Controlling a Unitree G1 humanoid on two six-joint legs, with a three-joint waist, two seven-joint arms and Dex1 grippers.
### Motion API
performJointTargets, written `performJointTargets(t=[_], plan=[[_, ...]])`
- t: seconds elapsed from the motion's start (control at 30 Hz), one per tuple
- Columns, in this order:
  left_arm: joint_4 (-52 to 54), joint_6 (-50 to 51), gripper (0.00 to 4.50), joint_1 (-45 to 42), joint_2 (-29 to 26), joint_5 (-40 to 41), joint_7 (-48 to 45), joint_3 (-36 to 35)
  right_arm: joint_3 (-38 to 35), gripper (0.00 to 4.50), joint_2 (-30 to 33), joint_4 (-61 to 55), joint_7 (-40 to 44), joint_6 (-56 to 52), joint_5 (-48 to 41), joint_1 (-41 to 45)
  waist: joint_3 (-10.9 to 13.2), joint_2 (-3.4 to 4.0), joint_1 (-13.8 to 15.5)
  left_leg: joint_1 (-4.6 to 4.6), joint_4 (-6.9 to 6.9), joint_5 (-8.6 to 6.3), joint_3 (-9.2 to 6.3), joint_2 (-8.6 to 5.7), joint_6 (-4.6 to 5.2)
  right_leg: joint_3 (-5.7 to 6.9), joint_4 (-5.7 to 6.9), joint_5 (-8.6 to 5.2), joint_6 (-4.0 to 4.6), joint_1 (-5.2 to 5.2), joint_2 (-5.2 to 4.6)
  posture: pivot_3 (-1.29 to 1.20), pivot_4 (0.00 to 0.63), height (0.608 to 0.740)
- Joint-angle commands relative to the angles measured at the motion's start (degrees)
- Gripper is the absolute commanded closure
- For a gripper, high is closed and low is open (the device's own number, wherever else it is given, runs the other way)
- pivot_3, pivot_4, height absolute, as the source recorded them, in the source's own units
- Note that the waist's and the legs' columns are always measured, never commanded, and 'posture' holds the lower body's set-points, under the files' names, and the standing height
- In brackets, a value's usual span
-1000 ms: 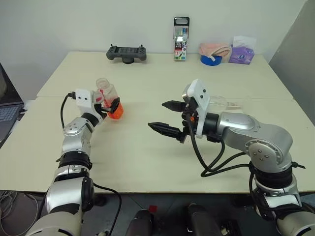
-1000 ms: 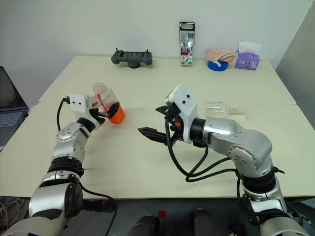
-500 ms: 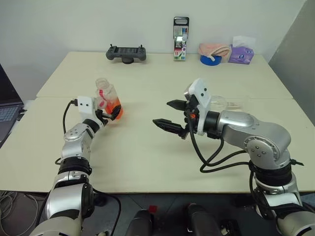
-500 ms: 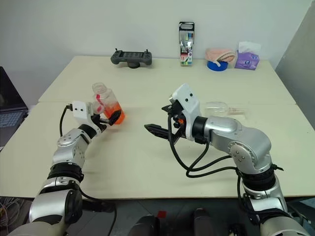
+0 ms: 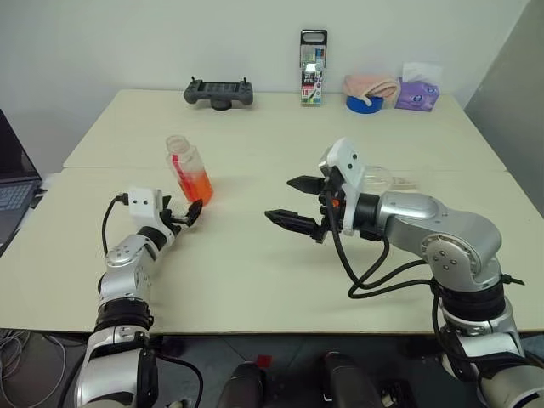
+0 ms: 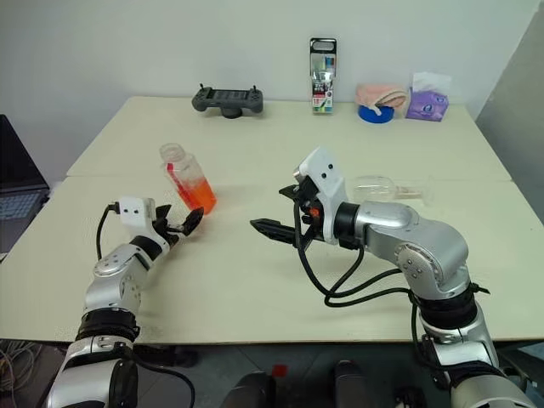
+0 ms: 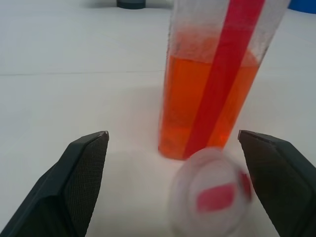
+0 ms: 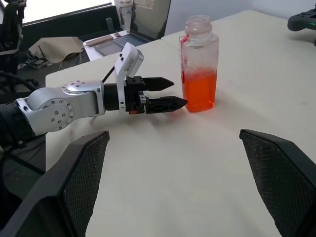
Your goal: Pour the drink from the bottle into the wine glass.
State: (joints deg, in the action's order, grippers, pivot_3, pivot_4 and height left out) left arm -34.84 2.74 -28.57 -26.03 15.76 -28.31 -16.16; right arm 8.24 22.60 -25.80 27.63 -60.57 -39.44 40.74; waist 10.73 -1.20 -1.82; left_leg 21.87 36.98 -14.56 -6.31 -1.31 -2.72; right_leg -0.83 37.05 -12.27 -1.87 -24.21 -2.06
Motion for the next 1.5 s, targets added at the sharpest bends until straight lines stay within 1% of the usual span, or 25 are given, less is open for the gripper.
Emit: performJointTargets(t=[0.03,0.07,0.2,0.3,0.37,0.47,0.53,0.6,0.7,0.77,0.83,0.87,0.97,1.07,1.13,1.23,1.33,1.47,1.5], plan=[[3.80,0.29,0.01,0.78,-0.05,1.14,0.83,-1.34,-0.79,0.00,1.97,-0.90,1.61,1.50,0.83,-0.20,0.00,0.00,0.00,0.00,0.00,0.00,0.00,0.00,0.00,0.00,0.00,0.00,0.00,0.00,0.00,0.00,0.150,0.740],[4.30,0.49,0.01,0.96,-0.08,1.25,0.89,-1.34,-0.82,0.00,3.20,-0.40,2.02,1.95,1.77,-0.19,0.00,0.00,0.00,0.00,0.00,0.00,0.00,-0.01,0.00,0.00,-0.01,0.00,0.00,0.00,0.00,0.00,0.150,0.740],[6.10,1.11,0.01,1.91,-0.88,1.10,0.28,-0.88,0.93,0.00,11.36,4.25,3.25,5.96,9.95,-0.48,0.00,0.00,0.11,0.01,0.00,0.00,0.02,-0.03,0.00,0.00,-0.06,0.00,0.00,0.03,-0.01,0.00,0.150,0.740],[7.55,1.98,0.01,2.27,-1.62,1.48,-0.20,-0.99,1.24,0.00,14.25,8.59,4.03,9.71,14.06,-0.93,0.00,0.00,0.09,0.00,-0.01,0.00,0.07,-0.03,0.00,-0.01,-0.07,-0.01,-0.01,0.02,-0.02,0.00,0.150,0.740],[9.55,2.71,0.01,2.49,-2.31,1.98,-0.66,-1.22,2.59,0.00,17.07,11.18,4.52,12.41,18.41,-1.35,0.00,0.00,0.04,0.00,-0.02,0.00,0.07,0.00,0.00,-0.01,-0.06,-0.01,-0.01,0.01,0.00,0.00,0.150,0.740],[17.53,5.43,0.01,4.56,-5.65,3.35,-2.92,-2.12,10.09,0.00,26.09,16.81,4.77,21.65,32.97,-2.20,0.00,-0.01,0.02,0.03,-0.02,0.00,0.09,-0.01,-0.01,-0.02,-0.08,-0.01,-0.01,-0.01,-0.01,0.00,0.150,0.740],[23.72,9.17,0.01,6.35,-8.33,5.65,-4.51,-3.42,12.37,0.00,28.66,19.30,5.29,25.98,37.97,-2.70,0.01,-0.02,-0.05,0.04,-0.03,-0.01,0.15,-0.02,-0.01,-0.07,-0.14,-0.02,-0.03,-0.03,-0.02,0.00,0.150,0.740],[31.56,14.99,0.01,9.33,-12.18,9.08,-7.56,-4.44,13.20,0.00,29.25,21.28,5.60,28.97,41.37,-2.74,0.02,-0.03,-0.36,0.02,-0.06,-0.01,0.20,0.01,-0.02,-0.10,-0.14,-0.18,-0.27,-0.04,-0.02,0.00,0.150,0.740],[39.35,22.03,0.01,12.70,-15.96,13.53,-10.16,-5.55,13.20,0.00,29.03,23.88,5.68,32.18,45.63,-2.24,0.06,0.05,-0.54,-0.02,-0.07,-0.01,0.22,0.05,-0.02,-0.12,-0.08,-0.20,-0.26,-0.06,-0.01,0.00,0.150,0.740],[45.70,28.03,0.01,17.00,-18.90,17.72,-13.29,-6.25,13.24,0.00,28.65,27.29,4.13,34.71,49.43,-1.14,0.06,0.05,-0.65,-0.02,-0.05,-0.01,0.23,0.04,-0.02,-0.12,-0.08,-0.20,-0.27,-0.03,-0.01,0.00,0.150,0.740],[50.94,32.31,0.01,21.57,-20.42,20.39,-15.69,-4.47,13.60,0.00,27.00,31.84,1.79,37.69,52.75,-0.02,0.06,0.05,-0.79,-0.03,-0.06,-0.01,0.27,0.02,-0.02,-0.17,-0.11,-0.21,-0.26,-0.03,-0.02,0.00,0.150,0.740],[53.18,33.41,0.01,23.37,-20.70,20.15,-16.38,-1.72,14.79,0.00,26.14,34.78,0.68,39.87,55.15,0.77,0.06,0.05,-0.77,-0.02,-0.06,-0.01,0.30,0.00,-0.02,-0.19,-0.12,-0.21,-0.26,-0.03,-0.04,0.00,0.150,0.740],[58.45,37.14,0.01,24.36,-19.73,20.18,-17.13,6.59,18.26,0.00,24.53,43.66,-2.35,47.73,62.37,3.24,0.07,0.04,-0.48,-0.05,-0.02,-0.01,0.28,-0.03,-0.02,-0.18,-0.12,-0.21,-0.25,0.03,-0.04,0.00,0.150,0.740],[58.67,37.37,0.01,20.33,-14.87,19.44,-14.18,10.98,18.91,0.00,22.73,51.52,-4.66,53.73,65.85,5.64,0.09,0.02,0.07,-0.02,0.01,-0.01,0.28,-0.07,-0.02,-0.19,-0.12,-0.19,-0.22,0.05,-0.05,0.00,0.150,0.740],[58.56,37.45,0.01,18.86,-12.79,18.80,-13.63,13.26,19.48,0.00,21.43,56.76,-6.33,57.24,67.98,7.07,0.08,0.01,0.07,0.00,0.01,0.00,0.25,-0.05,-0.03,-0.16,-0.13,-0.03,0.04,0.05,-0.04,0.00,0.150,0.740],[57.99,37.40,0.00,17.26,-10.94,17.73,-13.12,15.88,20.55,0.55,19.64,63.86,-7.88,61.33,70.87,8.83,0.08,0.01,0.01,-0.03,-0.03,0.00,0.27,-0.06,-0.04,-0.20,-0.13,-0.02,0.06,0.04,-0.05,0.00,0.150,0.740],[58.14,37.55,0.00,16.95,-10.24,17.47,-12.77,16.25,20.76,1.59,18.31,68.76,-8.73,63.24,72.97,9.79,0.08,0.01,-0.10,-0.03,-0.04,0.00,0.28,-0.05,-0.04,-0.21,-0.13,-0.02,0.06,0.03,-0.04,0.00,0.150,0.740],[58.20,37.28,0.00,17.59,-10.56,17.07,-12.94,15.79,20.46,3.09,16.10,73.30,-10.76,66.05,74.48,10.85,0.07,0.02,-0.44,-0.12,-0.03,0.00,0.31,-0.03,-0.04,-0.26,-0.09,-0.02,0.07,0.07,-0.01,0.00,0.150,0.740],[57.89,37.20,0.00,17.65,-10.84,16.69,-12.95,15.74,20.63,3.37,15.29,74.84,-11.56,66.64,74.95,11.41,0.07,0.01,-0.48,-0.13,-0.03,0.00,0.31,-0.02,-0.03,-0.26,-0.09,-0.02,0.08,0.08,0.00,0.00,0.150,0.740]])
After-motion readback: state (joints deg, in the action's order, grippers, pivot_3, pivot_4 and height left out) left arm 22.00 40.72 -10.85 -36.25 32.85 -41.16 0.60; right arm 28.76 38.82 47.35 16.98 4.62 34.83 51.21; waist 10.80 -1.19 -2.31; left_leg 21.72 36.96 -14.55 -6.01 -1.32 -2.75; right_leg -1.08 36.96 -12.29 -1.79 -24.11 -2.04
